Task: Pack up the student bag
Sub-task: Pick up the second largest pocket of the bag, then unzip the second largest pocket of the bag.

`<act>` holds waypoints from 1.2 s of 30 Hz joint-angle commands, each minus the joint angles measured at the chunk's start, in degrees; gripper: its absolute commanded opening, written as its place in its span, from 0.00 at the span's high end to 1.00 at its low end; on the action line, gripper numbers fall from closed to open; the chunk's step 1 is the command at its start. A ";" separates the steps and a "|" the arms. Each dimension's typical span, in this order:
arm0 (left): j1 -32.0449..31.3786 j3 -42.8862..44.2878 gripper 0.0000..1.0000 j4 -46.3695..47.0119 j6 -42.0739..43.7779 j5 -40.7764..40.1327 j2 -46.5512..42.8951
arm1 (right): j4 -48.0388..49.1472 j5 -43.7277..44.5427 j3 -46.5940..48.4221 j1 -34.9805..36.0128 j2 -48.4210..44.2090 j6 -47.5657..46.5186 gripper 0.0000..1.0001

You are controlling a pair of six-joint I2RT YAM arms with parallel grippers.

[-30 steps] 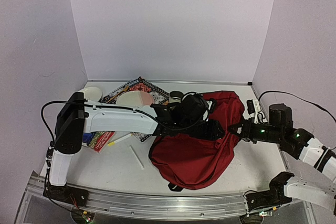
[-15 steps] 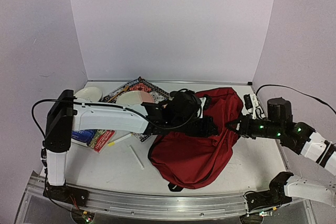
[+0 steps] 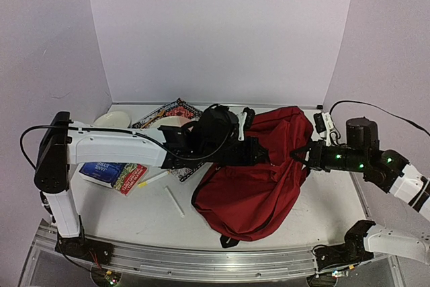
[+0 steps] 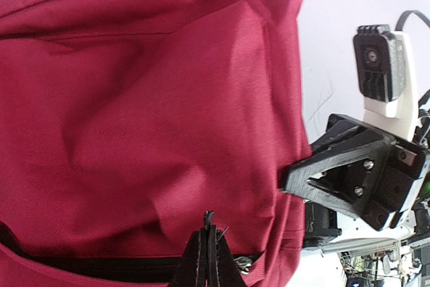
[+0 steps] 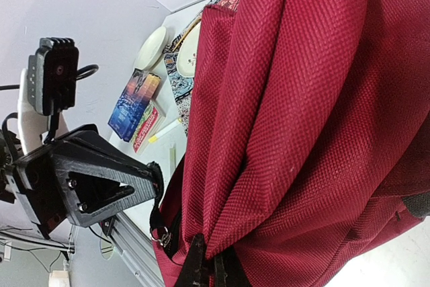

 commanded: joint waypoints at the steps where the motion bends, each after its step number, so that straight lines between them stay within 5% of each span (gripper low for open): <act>1: 1.29 -1.94 1.00 2.91 -0.33 -2.05 -3.64 | 2.81 -1.88 4.24 0.26 -0.18 -1.39 1.00; 21: 9.31 -19.33 1.00 7.57 -2.49 -6.06 -12.73 | -0.26 0.74 8.74 0.25 -0.69 -2.28 1.00; 36: 14.32 -24.07 1.00 7.53 -2.37 -8.35 -10.17 | -5.19 5.38 11.98 0.25 -3.28 -2.33 1.00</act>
